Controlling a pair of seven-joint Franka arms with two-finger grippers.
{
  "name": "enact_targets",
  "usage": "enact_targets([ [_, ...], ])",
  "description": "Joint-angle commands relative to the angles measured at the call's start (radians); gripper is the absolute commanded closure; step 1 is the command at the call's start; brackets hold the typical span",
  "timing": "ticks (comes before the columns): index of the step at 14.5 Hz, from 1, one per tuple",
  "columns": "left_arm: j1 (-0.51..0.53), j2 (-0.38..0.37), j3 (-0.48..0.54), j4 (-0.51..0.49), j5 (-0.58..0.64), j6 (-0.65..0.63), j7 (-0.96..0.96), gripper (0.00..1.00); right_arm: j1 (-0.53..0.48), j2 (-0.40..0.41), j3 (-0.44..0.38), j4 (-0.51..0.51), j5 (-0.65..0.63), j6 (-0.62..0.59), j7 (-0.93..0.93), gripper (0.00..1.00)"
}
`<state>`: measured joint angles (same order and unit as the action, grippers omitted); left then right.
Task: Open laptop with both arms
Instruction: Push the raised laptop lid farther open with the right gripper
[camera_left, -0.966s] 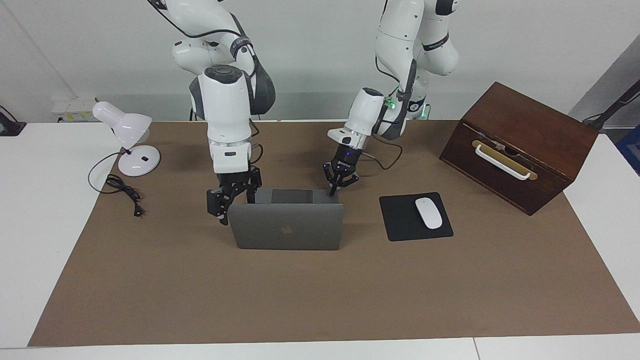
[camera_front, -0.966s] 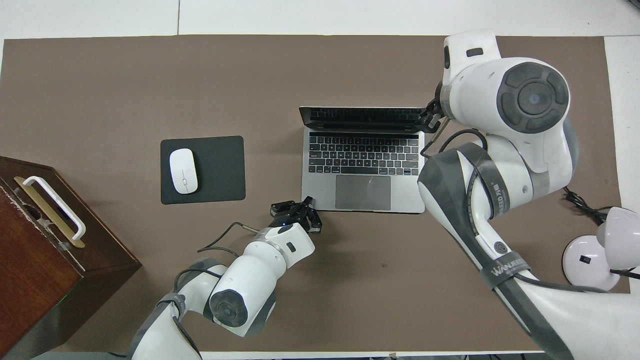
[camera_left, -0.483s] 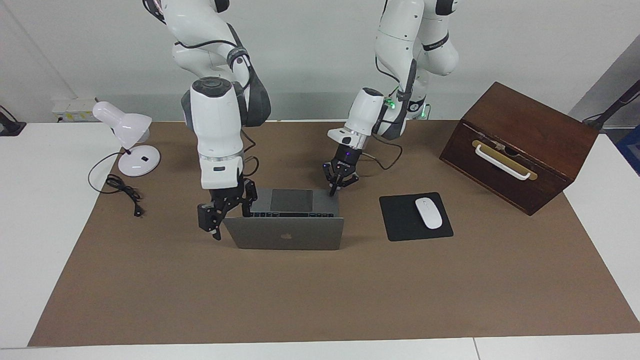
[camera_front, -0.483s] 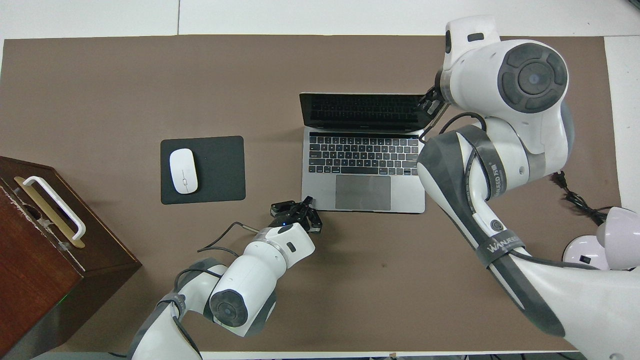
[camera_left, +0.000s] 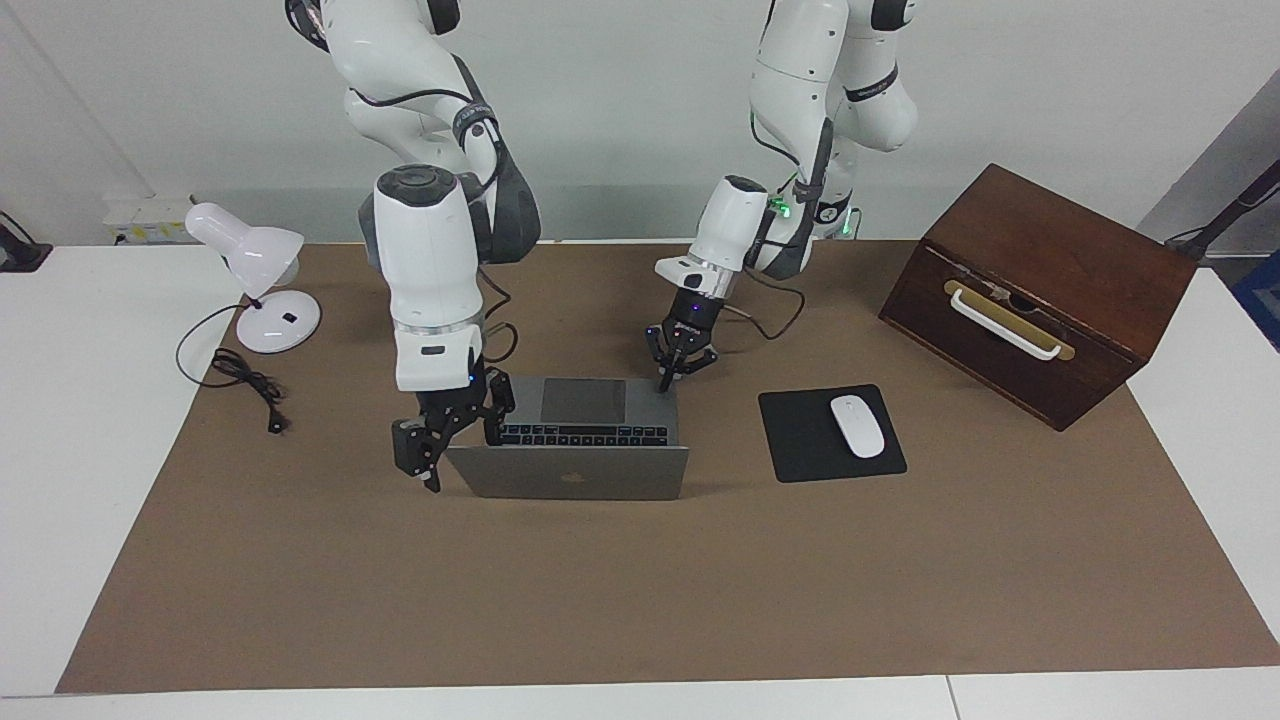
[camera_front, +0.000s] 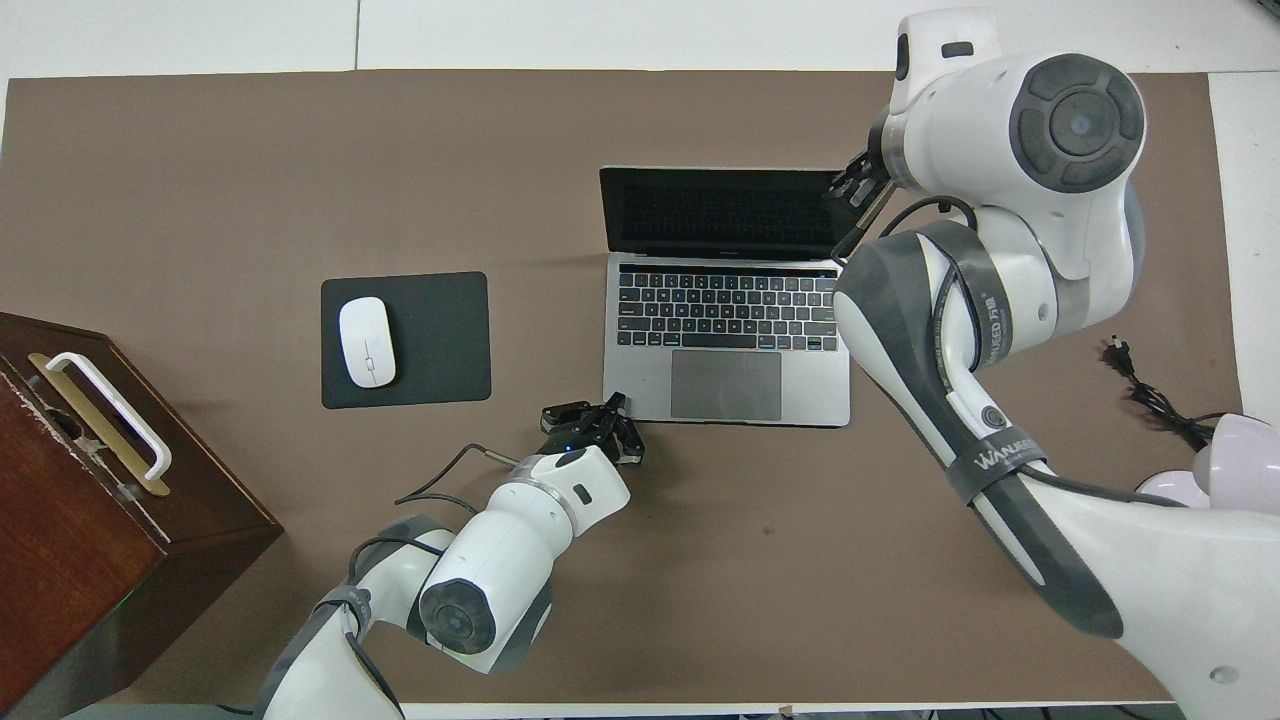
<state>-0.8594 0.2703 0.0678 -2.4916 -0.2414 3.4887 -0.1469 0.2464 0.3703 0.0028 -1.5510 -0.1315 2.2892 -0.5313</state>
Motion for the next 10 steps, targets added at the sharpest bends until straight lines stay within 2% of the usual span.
enact_targets([
  [1,-0.020,0.046,0.010,0.025,-0.036,0.015,0.013,1.00,-0.007,0.013,0.009,0.043,0.039,-0.084,-0.026,0.00],
  [6,-0.018,0.046,0.010,0.025,-0.036,0.015,0.013,1.00,0.001,-0.062,0.009,0.038,0.089,-0.255,-0.018,0.00],
  [9,-0.012,0.046,0.012,0.025,-0.035,0.015,0.013,1.00,-0.009,-0.120,0.009,0.034,0.093,-0.384,0.062,0.00],
  [10,-0.007,0.046,0.010,0.031,-0.036,0.015,0.012,1.00,-0.012,-0.137,0.009,0.032,0.131,-0.426,0.104,0.00],
])
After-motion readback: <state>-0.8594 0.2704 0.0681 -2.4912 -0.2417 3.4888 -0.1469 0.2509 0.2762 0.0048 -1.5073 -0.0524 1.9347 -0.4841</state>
